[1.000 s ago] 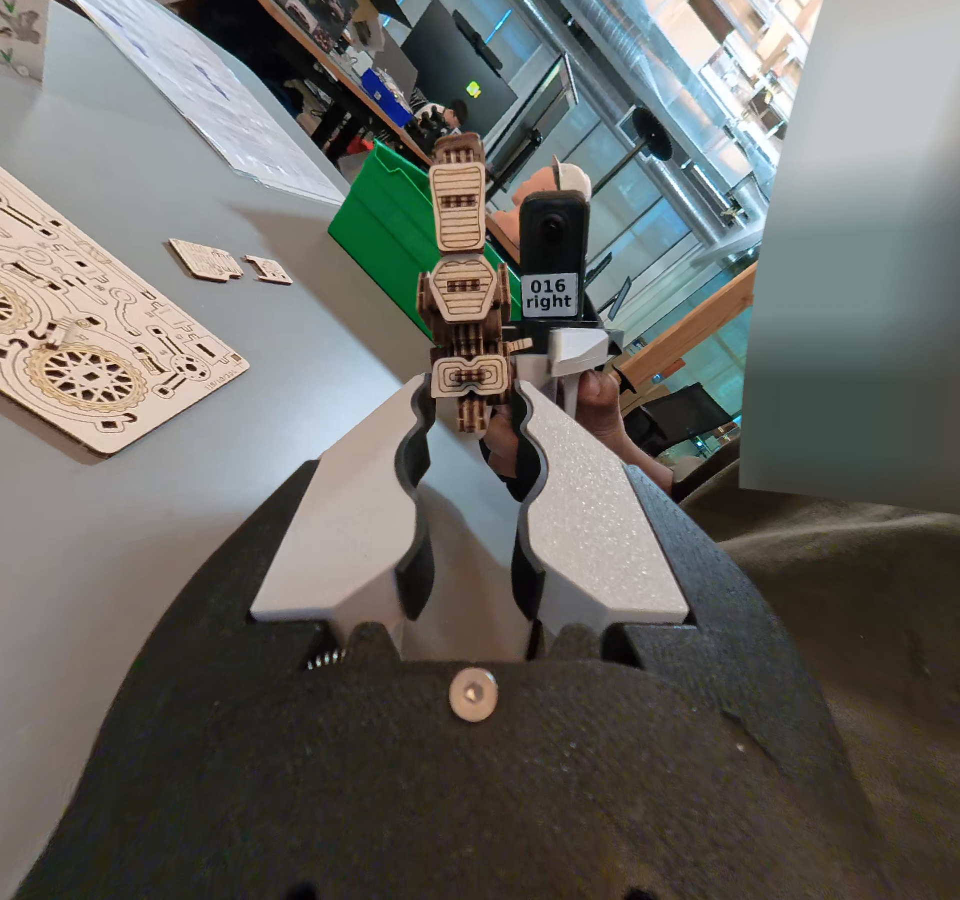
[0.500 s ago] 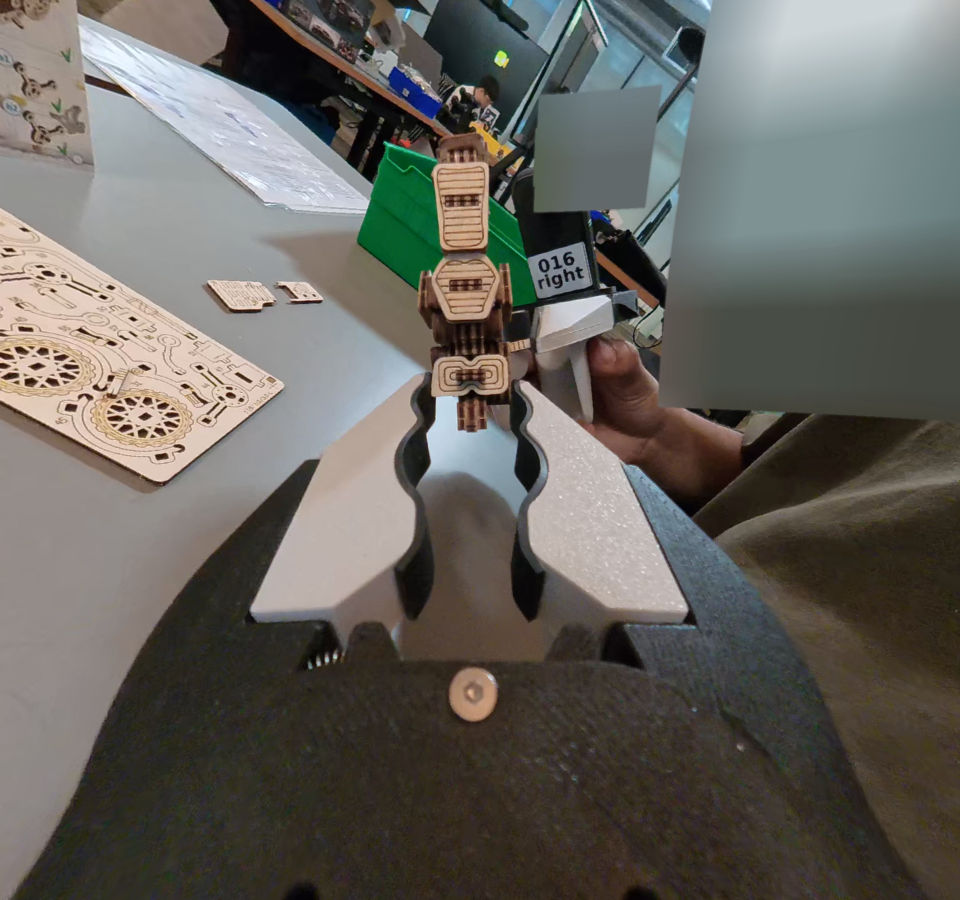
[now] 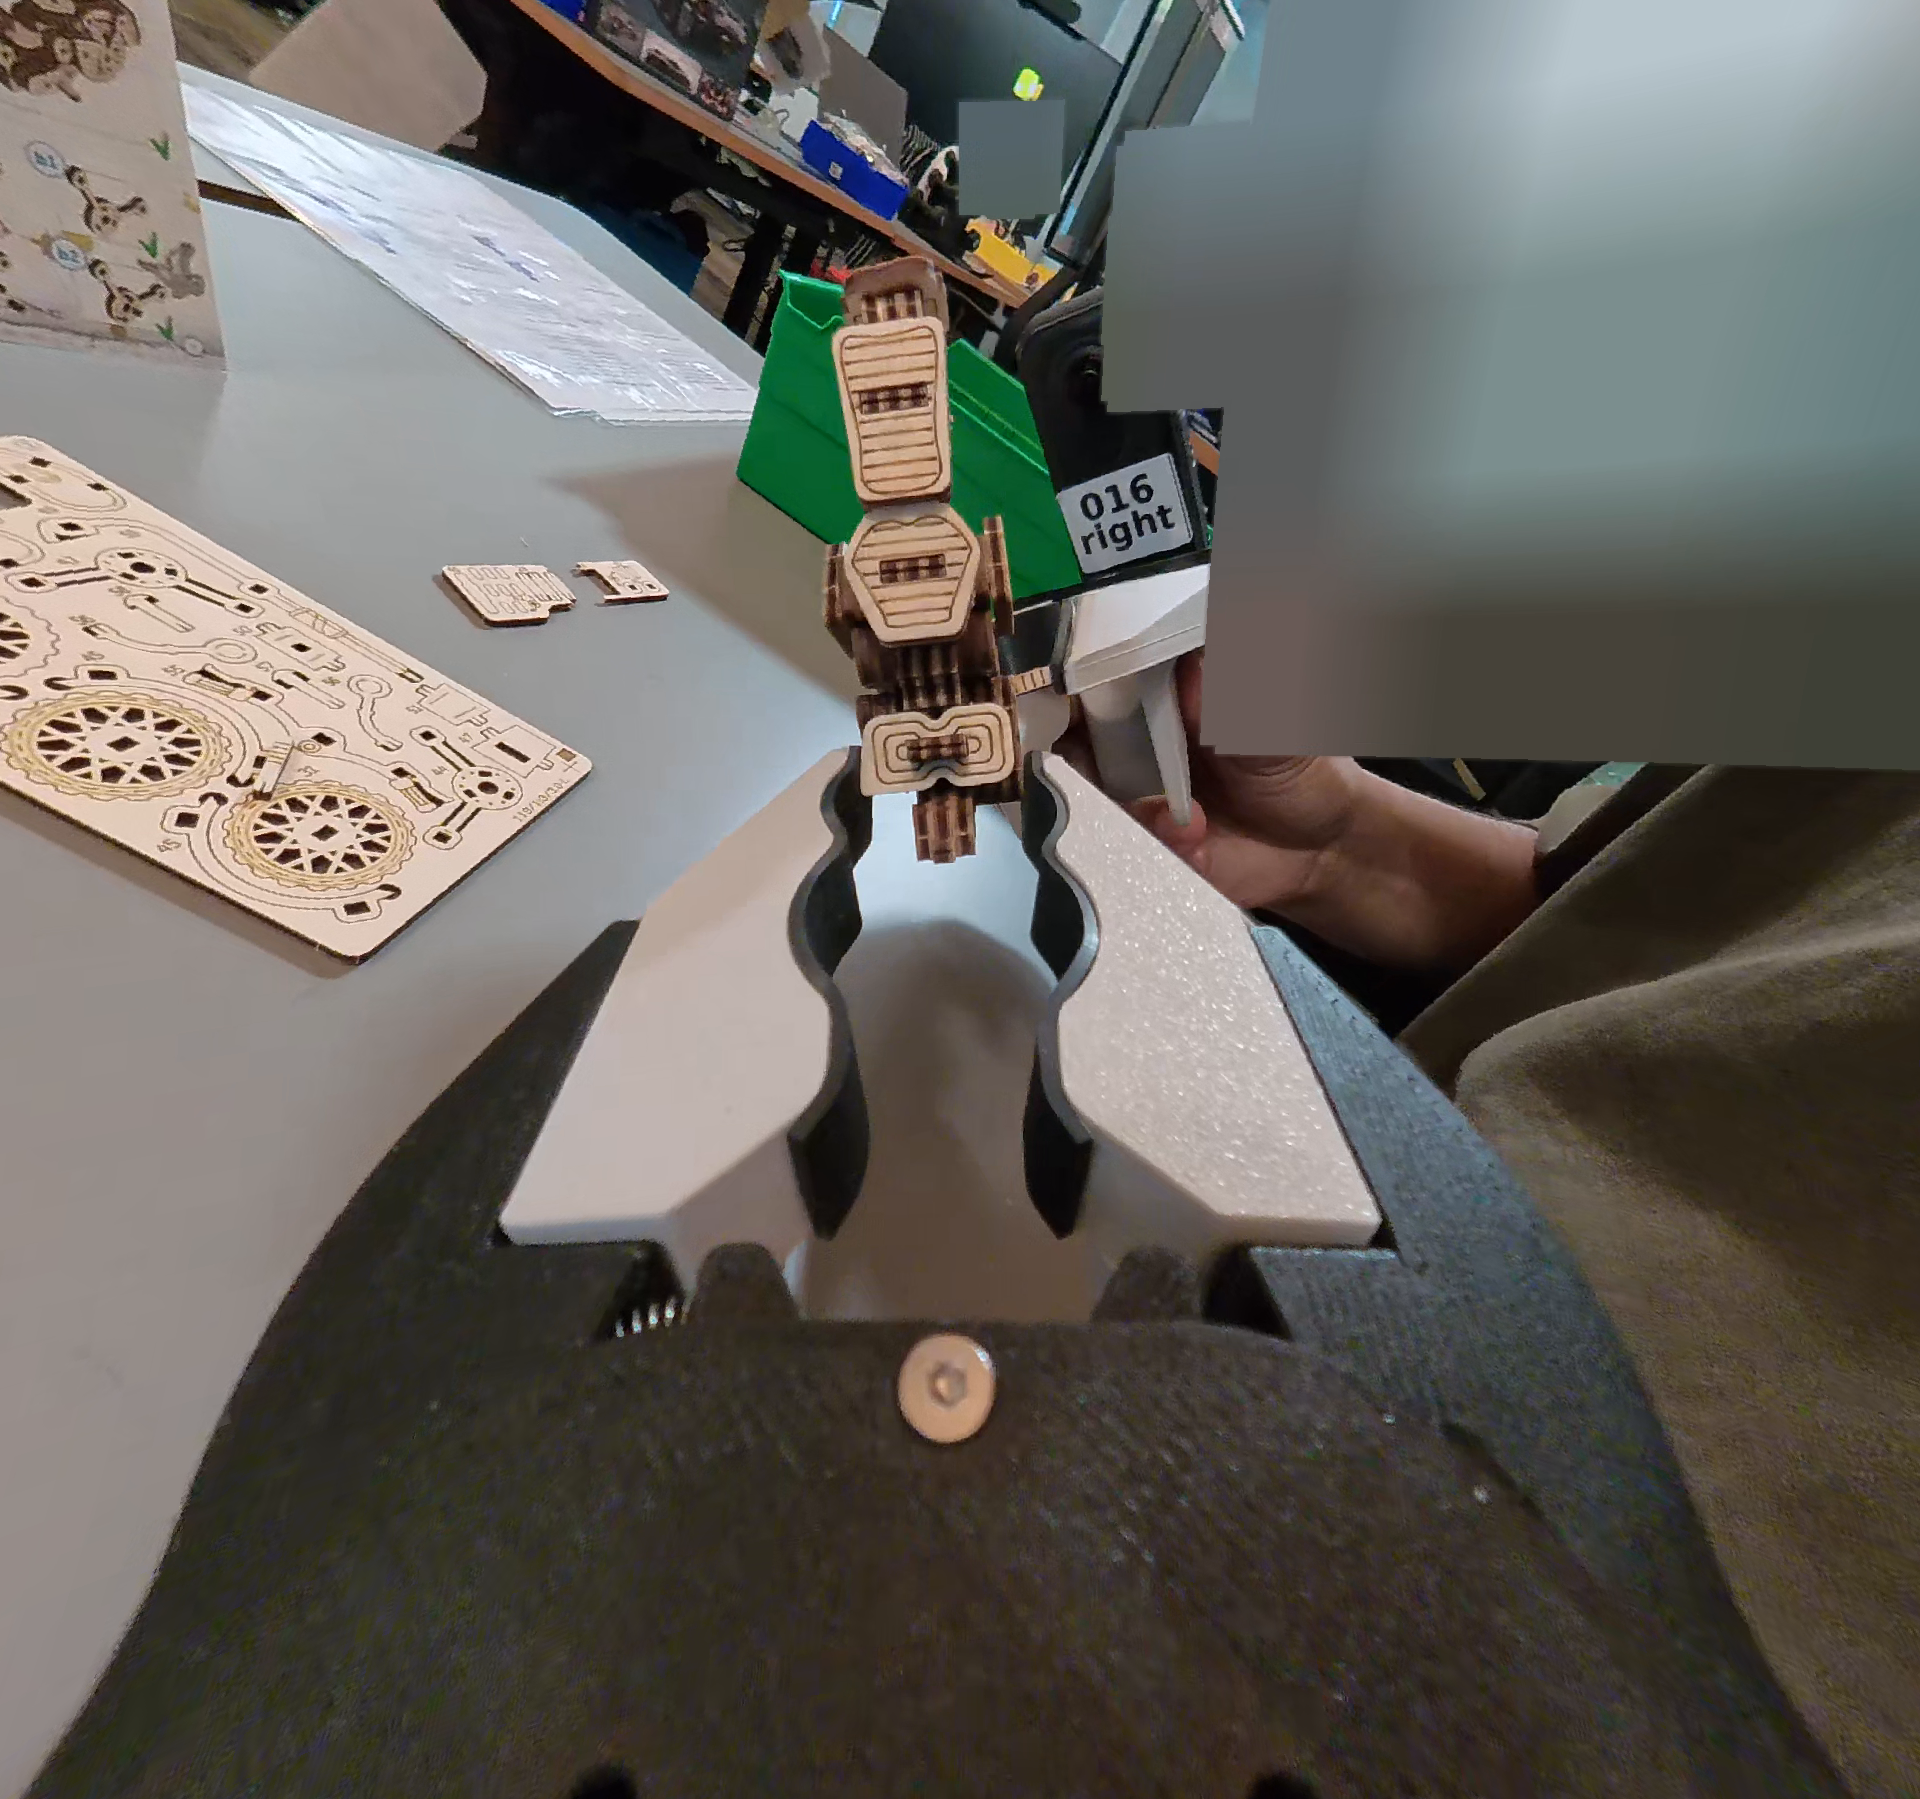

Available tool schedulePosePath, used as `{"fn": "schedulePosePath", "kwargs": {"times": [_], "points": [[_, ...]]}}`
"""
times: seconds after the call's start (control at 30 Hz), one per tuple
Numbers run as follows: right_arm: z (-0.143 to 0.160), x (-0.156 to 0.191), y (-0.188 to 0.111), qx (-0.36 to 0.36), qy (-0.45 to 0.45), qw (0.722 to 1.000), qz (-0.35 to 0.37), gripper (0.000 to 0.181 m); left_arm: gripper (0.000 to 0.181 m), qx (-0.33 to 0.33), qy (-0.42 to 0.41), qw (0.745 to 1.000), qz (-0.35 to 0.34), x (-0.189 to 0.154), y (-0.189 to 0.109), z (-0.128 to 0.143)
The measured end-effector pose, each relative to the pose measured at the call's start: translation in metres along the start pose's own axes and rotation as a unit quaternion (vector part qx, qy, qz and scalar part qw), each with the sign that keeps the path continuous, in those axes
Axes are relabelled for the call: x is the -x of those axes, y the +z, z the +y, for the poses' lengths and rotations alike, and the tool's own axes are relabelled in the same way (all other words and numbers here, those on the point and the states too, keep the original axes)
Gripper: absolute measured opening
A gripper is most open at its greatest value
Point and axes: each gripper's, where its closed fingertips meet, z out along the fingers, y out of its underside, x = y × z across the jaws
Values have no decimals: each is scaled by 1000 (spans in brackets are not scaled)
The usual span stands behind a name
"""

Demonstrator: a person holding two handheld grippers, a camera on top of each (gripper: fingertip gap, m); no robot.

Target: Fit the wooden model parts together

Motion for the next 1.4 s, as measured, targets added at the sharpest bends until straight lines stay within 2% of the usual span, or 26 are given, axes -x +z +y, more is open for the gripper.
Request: {"fn": "schedulePosePath", "kwargs": {"times": [0.57,0.77,0.97,1.1,1.23,1.4], "points": [[0,1,0,6,-5,1000,6,23,34,-5,-79,995,54,-2,-1,-3],[0,0,1,6,2,1000,8,24,28,2,-89,995,55,0,-1,-1],[0,-11,0,2,16,999,30,25,26,5,-171,983,60,9,1,4],[-8,-19,-8,-15,7,998,54,38,26,-5,-243,969,50,22,0,5],[-12,-25,-13,-6,-83,991,106,24,26,0,-300,953,41,31,1,11],[-4,-27,-8,59,-258,946,186,11,27,16,-326,945,36,33,5,19]]}}
